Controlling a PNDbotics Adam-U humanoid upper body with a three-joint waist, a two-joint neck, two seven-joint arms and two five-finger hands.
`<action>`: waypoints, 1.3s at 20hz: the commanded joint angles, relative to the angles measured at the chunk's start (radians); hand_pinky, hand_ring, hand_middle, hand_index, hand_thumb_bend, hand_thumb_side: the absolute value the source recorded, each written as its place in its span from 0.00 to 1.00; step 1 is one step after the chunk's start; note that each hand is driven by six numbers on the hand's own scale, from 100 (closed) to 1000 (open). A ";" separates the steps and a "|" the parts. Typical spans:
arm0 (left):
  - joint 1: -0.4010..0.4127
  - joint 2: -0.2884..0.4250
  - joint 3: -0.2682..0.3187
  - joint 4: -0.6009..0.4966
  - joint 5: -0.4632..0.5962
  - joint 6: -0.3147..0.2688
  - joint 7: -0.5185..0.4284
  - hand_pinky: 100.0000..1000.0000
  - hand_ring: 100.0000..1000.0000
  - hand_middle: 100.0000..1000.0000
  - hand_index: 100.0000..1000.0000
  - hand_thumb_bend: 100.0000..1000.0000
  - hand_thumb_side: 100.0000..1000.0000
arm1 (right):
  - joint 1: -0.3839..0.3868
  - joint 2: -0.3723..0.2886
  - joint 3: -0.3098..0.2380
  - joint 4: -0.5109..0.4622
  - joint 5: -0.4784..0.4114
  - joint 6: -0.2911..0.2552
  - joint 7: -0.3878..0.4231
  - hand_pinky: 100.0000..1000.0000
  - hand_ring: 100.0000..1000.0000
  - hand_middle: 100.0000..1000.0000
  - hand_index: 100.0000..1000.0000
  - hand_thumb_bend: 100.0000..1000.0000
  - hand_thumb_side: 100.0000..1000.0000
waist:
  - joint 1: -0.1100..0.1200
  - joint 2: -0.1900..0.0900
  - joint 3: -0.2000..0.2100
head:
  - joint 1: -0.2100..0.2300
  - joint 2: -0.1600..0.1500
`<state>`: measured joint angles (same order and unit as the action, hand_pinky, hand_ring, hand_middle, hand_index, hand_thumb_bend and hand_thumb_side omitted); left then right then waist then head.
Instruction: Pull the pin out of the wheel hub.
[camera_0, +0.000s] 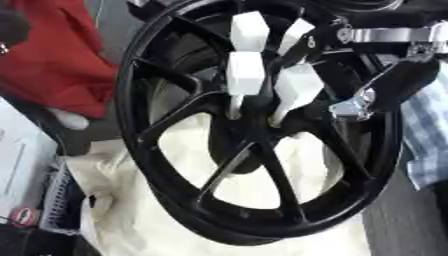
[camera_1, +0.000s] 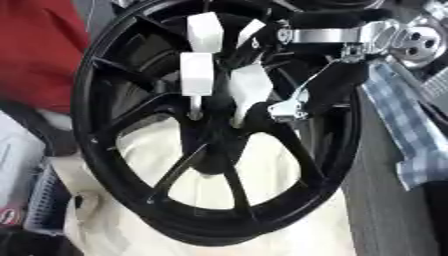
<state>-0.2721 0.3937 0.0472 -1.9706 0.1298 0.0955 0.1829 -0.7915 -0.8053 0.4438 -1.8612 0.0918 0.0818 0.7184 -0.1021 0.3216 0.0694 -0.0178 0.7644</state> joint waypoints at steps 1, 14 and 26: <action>-0.012 0.006 0.006 -0.015 -0.005 0.000 -0.004 0.80 0.69 0.59 0.75 0.00 0.66 | -0.007 -0.019 -0.013 0.007 0.015 -0.006 -0.005 0.85 0.88 0.77 0.86 0.27 0.42 | 0.003 -0.013 0.002 | 0.002 0.006; -0.011 0.004 0.007 -0.015 -0.007 0.000 -0.005 0.80 0.68 0.59 0.75 0.00 0.66 | -0.005 -0.020 -0.016 0.026 0.025 -0.011 -0.024 0.83 0.83 0.73 0.80 0.22 0.32 | 0.002 -0.011 0.006 | -0.001 0.006; -0.016 0.004 0.006 -0.017 -0.008 0.001 -0.010 0.80 0.68 0.59 0.75 0.00 0.66 | 0.005 -0.042 -0.027 0.036 0.019 -0.056 -0.008 0.83 0.85 0.74 0.82 0.18 0.05 | 0.001 -0.008 0.010 | -0.009 -0.007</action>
<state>-0.2744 0.3856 0.0472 -1.9708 0.1264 0.0977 0.1765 -0.7774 -0.8124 0.4357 -1.8238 0.1125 0.0353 0.7097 -0.1062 0.3281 0.0795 -0.0227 0.7635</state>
